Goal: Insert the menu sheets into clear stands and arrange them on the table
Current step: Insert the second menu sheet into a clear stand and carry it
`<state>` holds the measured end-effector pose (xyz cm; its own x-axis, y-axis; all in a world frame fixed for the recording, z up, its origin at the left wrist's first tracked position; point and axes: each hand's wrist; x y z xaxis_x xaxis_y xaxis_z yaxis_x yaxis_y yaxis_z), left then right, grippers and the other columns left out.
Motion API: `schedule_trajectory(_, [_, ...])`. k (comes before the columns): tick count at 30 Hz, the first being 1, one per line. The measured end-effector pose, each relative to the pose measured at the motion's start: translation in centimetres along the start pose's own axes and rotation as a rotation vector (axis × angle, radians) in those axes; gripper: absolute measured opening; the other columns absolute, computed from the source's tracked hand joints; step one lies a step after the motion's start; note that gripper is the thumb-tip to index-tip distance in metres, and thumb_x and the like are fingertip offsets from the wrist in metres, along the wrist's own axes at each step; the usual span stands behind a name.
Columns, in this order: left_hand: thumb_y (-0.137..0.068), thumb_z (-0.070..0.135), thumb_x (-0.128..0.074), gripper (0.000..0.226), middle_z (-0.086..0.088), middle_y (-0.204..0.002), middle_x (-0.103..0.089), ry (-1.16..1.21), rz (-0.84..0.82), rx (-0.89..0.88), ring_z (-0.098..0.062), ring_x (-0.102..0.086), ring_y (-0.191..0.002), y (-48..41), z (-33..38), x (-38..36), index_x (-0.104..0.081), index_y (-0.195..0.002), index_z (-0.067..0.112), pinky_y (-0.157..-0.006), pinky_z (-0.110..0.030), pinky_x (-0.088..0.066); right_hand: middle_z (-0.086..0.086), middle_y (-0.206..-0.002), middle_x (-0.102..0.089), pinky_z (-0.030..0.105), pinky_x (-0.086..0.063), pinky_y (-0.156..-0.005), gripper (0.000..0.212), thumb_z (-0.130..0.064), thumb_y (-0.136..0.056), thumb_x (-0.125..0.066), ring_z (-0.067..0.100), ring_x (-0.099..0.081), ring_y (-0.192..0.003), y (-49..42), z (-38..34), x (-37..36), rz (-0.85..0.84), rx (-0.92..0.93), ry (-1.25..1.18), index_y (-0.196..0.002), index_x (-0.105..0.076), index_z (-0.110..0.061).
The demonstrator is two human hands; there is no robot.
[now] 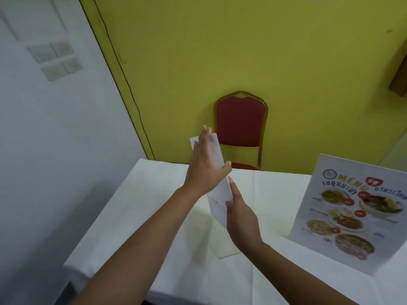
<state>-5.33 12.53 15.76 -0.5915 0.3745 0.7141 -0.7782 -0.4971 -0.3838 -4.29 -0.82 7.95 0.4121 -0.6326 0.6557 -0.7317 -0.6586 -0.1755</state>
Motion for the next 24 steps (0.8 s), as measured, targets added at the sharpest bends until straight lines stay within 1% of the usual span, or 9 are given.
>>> schedule_trajectory(2, [-0.086, 0.026, -0.067, 0.099, 0.001, -0.165, 0.005, -0.003, 0.005, 0.021, -0.009, 0.001, -0.150, 0.8, -0.7, 1.1, 0.003, -0.156, 0.015, -0.125, -0.037, -0.006, -0.007, -0.155, -0.033, 0.037, -0.043, -0.107, 0.058, -0.025, -0.101, -0.038, 0.020, -0.043, -0.136, 0.3, -0.2, -0.8, -0.019, 0.072, 0.004, -0.153, -0.012, -0.030])
schedule_trajectory(4, [-0.086, 0.024, -0.065, 0.100, 0.004, -0.165, 0.006, 0.000, 0.000, 0.065, -0.008, 0.000, -0.151, 1.5, -1.4, 2.3, 0.006, -0.156, 0.018, -0.124, -0.041, -0.014, -0.010, -0.158, -0.022, 0.032, -0.025, -0.116, 0.060, -0.020, -0.102, -0.041, 0.011, -0.023, -0.144, 0.4, -0.5, -1.7, -0.011, 0.171, 0.059, -0.153, -0.011, -0.028])
schedule_trajectory(6, [-0.086, 0.022, -0.065, 0.101, 0.008, -0.165, 0.005, 0.007, -0.007, 0.137, -0.015, -0.004, -0.152, 2.2, -2.2, 3.3, 0.008, -0.156, 0.022, -0.122, -0.041, -0.022, -0.011, -0.155, -0.014, 0.028, -0.007, -0.113, 0.060, -0.017, -0.101, -0.043, 0.004, -0.009, -0.138, 0.5, -0.8, -2.7, -0.012, 0.272, 0.103, -0.152, -0.012, -0.024])
schedule_trajectory(8, [-0.086, 0.021, -0.066, 0.102, 0.007, -0.165, -0.001, 0.023, -0.004, 0.207, -0.018, -0.012, -0.152, 2.8, -3.1, 4.4, 0.008, -0.155, 0.025, -0.118, -0.040, -0.030, -0.006, -0.156, -0.018, 0.033, -0.008, -0.113, 0.060, -0.019, -0.099, -0.043, 0.008, -0.014, -0.140, 0.7, -1.2, -4.0, -0.051, 0.357, 0.122, -0.153, -0.015, -0.021])
schedule_trajectory(11, [-0.086, 0.016, -0.065, 0.101, 0.001, -0.161, -0.017, 0.049, 0.012, 0.305, -0.022, -0.028, -0.146, 4.0, -4.3, 5.9, 0.008, -0.154, 0.030, -0.110, -0.046, -0.042, -0.001, -0.159, -0.020, 0.041, -0.021, -0.117, 0.060, -0.026, -0.100, -0.039, 0.014, -0.018, -0.145, 0.9, -1.5, -6.3, -0.142, 0.433, 0.126, -0.152, -0.010, -0.021])
schedule_trajectory(13, [-0.085, 0.015, -0.062, 0.099, -0.001, -0.157, -0.025, 0.044, 0.035, 0.362, -0.023, -0.036, -0.142, 4.9, -4.9, 6.8, 0.008, -0.153, 0.034, -0.104, -0.048, -0.047, -0.009, -0.159, -0.007, 0.038, -0.018, -0.118, 0.060, -0.032, -0.102, -0.038, 0.007, -0.005, -0.146, 1.2, -1.9, -7.2, -0.177, 0.462, 0.107, -0.153, -0.009, -0.025])
schedule_trajectory(15, [-0.081, 0.019, -0.057, 0.096, -0.002, -0.153, -0.030, 0.036, 0.046, 0.393, -0.025, -0.040, -0.137, 5.6, -5.3, 7.6, 0.004, -0.152, 0.038, -0.102, -0.050, -0.048, -0.021, -0.156, 0.012, 0.033, -0.004, -0.119, 0.059, -0.047, -0.101, -0.026, -0.003, 0.011, -0.143, 1.2, -2.3, -7.6, -0.252, 0.473, 0.059, -0.151, 0.002, -0.036])
schedule_trajectory(19, [-0.086, 0.008, -0.052, 0.091, -0.005, -0.150, -0.038, 0.042, 0.032, 0.446, -0.028, -0.043, -0.135, 6.1, -6.0, 8.2, 0.003, -0.154, 0.033, -0.101, -0.048, -0.047, -0.025, -0.156, 0.014, 0.031, -0.001, -0.119, 0.066, -0.061, -0.095, -0.022, -0.005, 0.012, -0.144, -0.6, -2.7, -7.8, -0.212, 0.372, -0.154, -0.151, 0.005, -0.039])
schedule_trajectory(24, [-0.092, 0.004, -0.045, 0.080, -0.003, -0.148, -0.043, 0.096, 0.071, 0.514, -0.024, -0.053, -0.125, 6.2, -7.1, 8.6, -0.004, -0.155, 0.033, -0.093, -0.041, -0.054, 0.002, -0.162, 0.013, 0.047, -0.006, -0.120, 0.103, -0.068, -0.082, -0.045, 0.022, 0.009, -0.149, -5.7, -1.4, -7.8, -0.153, -0.033, -0.262, -0.154, 0.006, -0.016])
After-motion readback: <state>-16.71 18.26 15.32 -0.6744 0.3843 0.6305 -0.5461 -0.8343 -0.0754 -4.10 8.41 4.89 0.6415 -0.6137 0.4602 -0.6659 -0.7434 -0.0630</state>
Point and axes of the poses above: each hand's wrist, its own y-axis away from the middle knuckle, its own x-axis out of the back of the hand, z = x × y
